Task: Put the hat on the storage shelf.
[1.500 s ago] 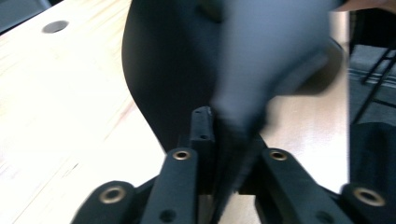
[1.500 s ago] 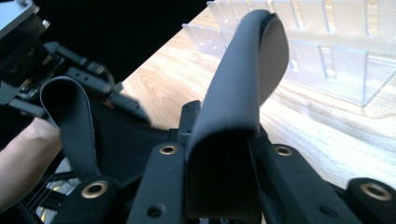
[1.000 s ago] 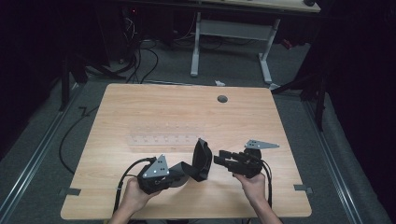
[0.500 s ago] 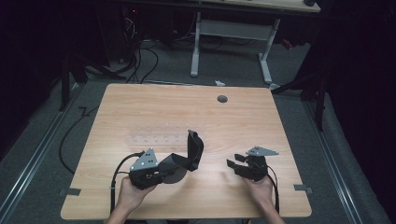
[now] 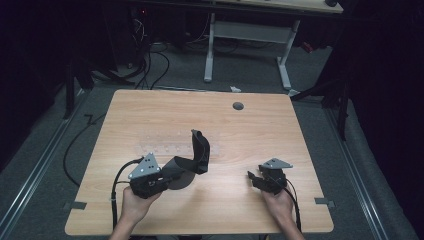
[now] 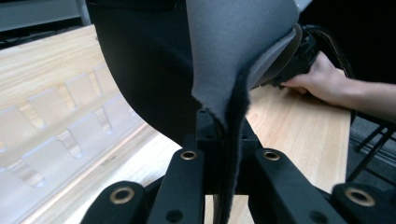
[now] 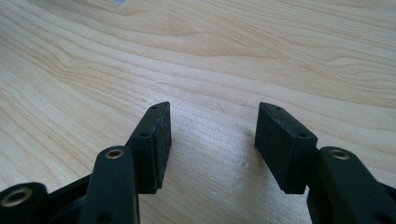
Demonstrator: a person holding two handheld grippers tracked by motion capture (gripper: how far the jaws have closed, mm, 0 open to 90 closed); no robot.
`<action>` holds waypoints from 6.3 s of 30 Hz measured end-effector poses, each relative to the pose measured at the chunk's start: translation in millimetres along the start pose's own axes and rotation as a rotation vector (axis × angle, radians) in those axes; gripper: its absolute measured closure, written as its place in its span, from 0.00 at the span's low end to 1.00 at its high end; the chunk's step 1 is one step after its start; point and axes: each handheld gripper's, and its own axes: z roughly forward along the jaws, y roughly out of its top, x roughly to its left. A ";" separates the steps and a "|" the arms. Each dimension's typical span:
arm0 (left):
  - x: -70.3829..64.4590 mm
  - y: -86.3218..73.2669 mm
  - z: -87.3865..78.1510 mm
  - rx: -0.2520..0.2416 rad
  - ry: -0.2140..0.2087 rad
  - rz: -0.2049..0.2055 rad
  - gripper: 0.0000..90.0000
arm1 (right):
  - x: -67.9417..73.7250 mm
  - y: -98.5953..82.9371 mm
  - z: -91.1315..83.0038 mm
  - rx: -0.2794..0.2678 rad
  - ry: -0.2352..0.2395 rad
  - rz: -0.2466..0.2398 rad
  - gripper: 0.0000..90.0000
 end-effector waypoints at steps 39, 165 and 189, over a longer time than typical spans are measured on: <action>44.0 59.0 -19.8 -0.213 0.180 0.044 0.96 | -0.4 0.2 0.6 0.002 -0.007 0.006 0.48; 116.1 -2.7 -45.7 -0.171 0.528 -0.069 0.43 | 0.2 0.4 0.9 0.001 -0.010 0.007 0.47; 81.9 -36.6 -18.6 -0.070 0.417 -0.062 0.42 | 0.2 0.4 0.9 0.002 -0.009 0.006 0.46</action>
